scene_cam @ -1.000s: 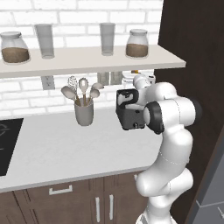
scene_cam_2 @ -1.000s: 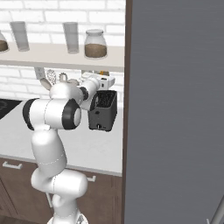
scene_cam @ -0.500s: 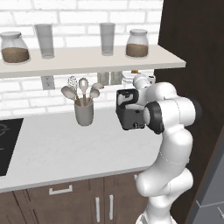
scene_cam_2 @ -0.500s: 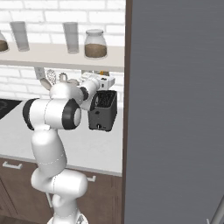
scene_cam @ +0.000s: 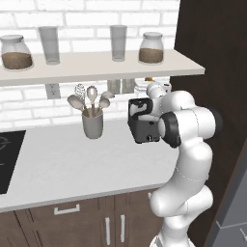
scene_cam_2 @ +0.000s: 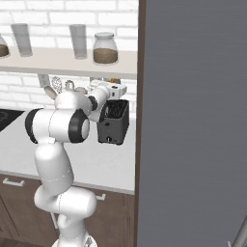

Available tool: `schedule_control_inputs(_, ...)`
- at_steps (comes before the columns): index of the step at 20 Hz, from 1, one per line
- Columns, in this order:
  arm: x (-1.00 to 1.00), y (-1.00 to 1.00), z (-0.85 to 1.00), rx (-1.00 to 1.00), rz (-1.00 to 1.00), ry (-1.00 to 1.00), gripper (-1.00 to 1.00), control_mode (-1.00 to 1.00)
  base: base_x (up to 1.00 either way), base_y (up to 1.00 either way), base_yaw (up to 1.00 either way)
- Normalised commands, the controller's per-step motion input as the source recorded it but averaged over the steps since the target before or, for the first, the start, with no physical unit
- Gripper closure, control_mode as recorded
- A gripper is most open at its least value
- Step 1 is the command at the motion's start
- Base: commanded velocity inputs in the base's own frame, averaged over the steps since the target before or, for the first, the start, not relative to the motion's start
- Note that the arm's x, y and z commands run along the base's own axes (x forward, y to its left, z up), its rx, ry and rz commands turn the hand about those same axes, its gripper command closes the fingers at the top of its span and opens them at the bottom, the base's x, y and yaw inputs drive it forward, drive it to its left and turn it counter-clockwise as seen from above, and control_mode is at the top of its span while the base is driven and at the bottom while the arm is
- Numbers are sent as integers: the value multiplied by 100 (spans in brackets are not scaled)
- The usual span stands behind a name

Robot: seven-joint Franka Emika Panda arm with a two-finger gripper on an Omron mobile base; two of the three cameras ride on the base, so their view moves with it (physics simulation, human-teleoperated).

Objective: Start the toaster. Once the lever pops up, take the bread to the plate on the dining counter.

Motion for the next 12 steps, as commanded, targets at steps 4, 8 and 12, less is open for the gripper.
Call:
schedule_control_inputs(4,0,0,0,0,0,0,100,-100,0,0,0)
schedule_control_inputs(8,-3,0,0,0,0,0,100,-100,0,0,0)
schedule_control_inputs(12,-29,0,0,0,0,1,100,-100,0,0,0)
